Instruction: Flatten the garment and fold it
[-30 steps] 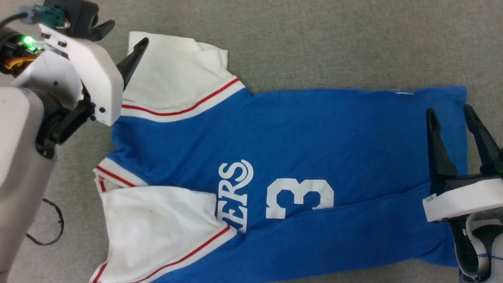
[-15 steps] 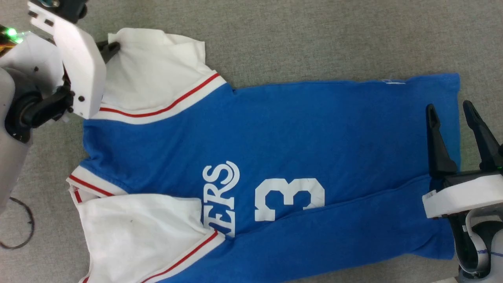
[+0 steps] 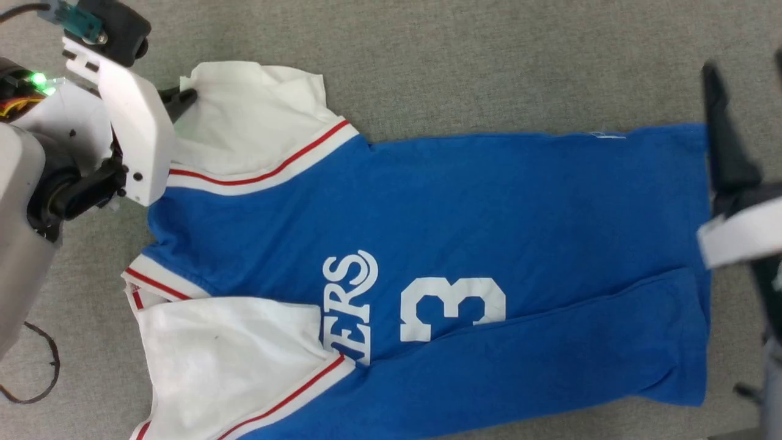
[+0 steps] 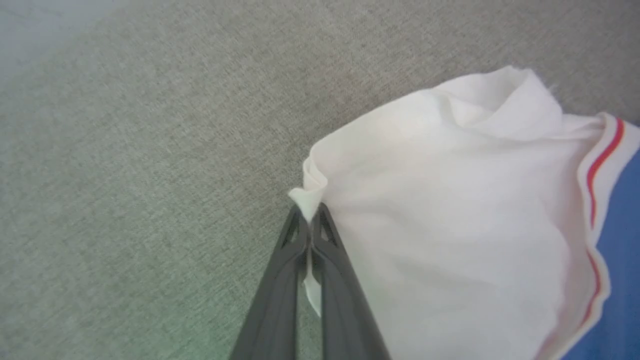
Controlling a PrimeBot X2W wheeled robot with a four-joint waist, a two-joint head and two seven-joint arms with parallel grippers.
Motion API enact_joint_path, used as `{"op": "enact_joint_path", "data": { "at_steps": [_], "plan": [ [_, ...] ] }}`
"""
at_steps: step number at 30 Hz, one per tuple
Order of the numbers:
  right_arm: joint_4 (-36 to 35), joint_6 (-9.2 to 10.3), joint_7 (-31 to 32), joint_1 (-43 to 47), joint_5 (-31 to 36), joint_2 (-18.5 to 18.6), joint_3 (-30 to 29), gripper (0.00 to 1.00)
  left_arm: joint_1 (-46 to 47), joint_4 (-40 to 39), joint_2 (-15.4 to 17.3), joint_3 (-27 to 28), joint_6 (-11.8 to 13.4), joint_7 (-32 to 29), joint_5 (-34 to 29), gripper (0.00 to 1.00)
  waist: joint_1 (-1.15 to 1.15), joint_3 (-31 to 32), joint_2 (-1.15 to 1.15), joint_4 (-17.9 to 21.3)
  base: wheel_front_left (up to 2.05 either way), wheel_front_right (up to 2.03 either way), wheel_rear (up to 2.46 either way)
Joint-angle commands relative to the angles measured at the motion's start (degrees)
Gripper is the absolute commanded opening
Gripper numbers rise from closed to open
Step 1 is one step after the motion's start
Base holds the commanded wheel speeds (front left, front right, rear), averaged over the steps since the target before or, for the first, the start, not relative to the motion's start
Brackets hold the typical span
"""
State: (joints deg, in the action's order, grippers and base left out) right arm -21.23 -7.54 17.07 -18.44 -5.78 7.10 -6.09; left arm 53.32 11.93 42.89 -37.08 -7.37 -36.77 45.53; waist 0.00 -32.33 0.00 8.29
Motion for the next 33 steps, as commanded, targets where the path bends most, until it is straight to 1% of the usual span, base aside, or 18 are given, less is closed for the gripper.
{"op": "enact_joint_path", "data": {
  "at_steps": [1,3,8,11,15,19,22,23,25,29,33],
  "plan": [
    [0.07,0.05,1.90,-1.91,-1.14,0.57,-0.48,1.00,-1.65,0.80,0.47,-0.85,-0.12,0.01,0.10,0.00,0.00,-0.01,0.00,-0.02,0.00,0.00,0.00],
    [1.21,0.05,6.69,-4.55,-2.58,2.07,-1.50,1.00,-1.58,0.84,0.49,-1.06,-0.12,0.48,0.21,0.00,0.00,-0.09,0.00,-0.16,0.00,0.00,0.00],
    [7.61,0.05,23.59,-7.07,-6.94,5.73,-2.11,1.00,-0.87,0.69,0.38,-1.64,-0.12,0.87,0.48,0.00,0.00,-0.79,0.00,-0.88,0.00,0.00,0.00],
    [10.17,0.05,30.08,-7.39,-9.00,7.84,-2.08,1.00,-0.32,0.56,0.33,-2.02,-0.12,0.92,0.58,0.00,0.00,-1.47,0.00,-1.46,0.00,0.00,0.00],
    [12.96,0.05,33.52,-6.69,-9.79,9.34,-3.01,1.00,0.31,0.55,0.12,-2.52,-0.12,0.99,0.83,0.00,0.00,-2.32,0.00,-2.28,0.00,0.00,0.00],
    [14.62,0.05,35.31,-5.72,-10.92,8.97,-3.15,1.00,0.85,0.76,0.37,-2.86,-0.12,1.00,0.98,0.00,0.00,-2.99,0.00,-2.67,0.00,0.00,0.00],
    [15.81,0.05,36.16,-5.78,-11.85,8.01,-3.38,0.99,1.21,0.89,0.60,-3.07,-0.12,1.04,1.12,0.00,0.00,-3.34,0.00,-2.79,0.00,0.00,0.00],
    [16.06,0.05,36.33,-6.01,-12.15,7.82,-3.24,0.54,1.32,0.91,0.67,-3.15,-0.12,1.07,1.17,0.00,0.00,-3.44,0.00,-2.81,0.00,0.00,0.00],
    [16.43,0.05,36.07,-6.62,-12.19,8.07,-2.65,0.00,1.50,0.95,0.81,-3.35,-0.12,1.16,1.30,0.00,0.00,-3.58,0.00,-2.80,0.00,0.00,0.00],
    [17.44,0.05,34.63,-7.74,-12.20,8.63,-1.93,0.00,1.61,0.65,0.75,-3.53,-0.12,3.48,1.46,0.00,0.00,-3.23,0.00,-2.83,0.00,0.00,0.00],
    [17.85,0.05,31.18,-8.57,-12.41,8.99,-1.62,0.00,1.15,0.60,0.46,-2.31,-0.12,9.70,1.17,0.00,0.00,-1.52,0.00,-3.02,0.00,0.00,0.00]
  ]
}}
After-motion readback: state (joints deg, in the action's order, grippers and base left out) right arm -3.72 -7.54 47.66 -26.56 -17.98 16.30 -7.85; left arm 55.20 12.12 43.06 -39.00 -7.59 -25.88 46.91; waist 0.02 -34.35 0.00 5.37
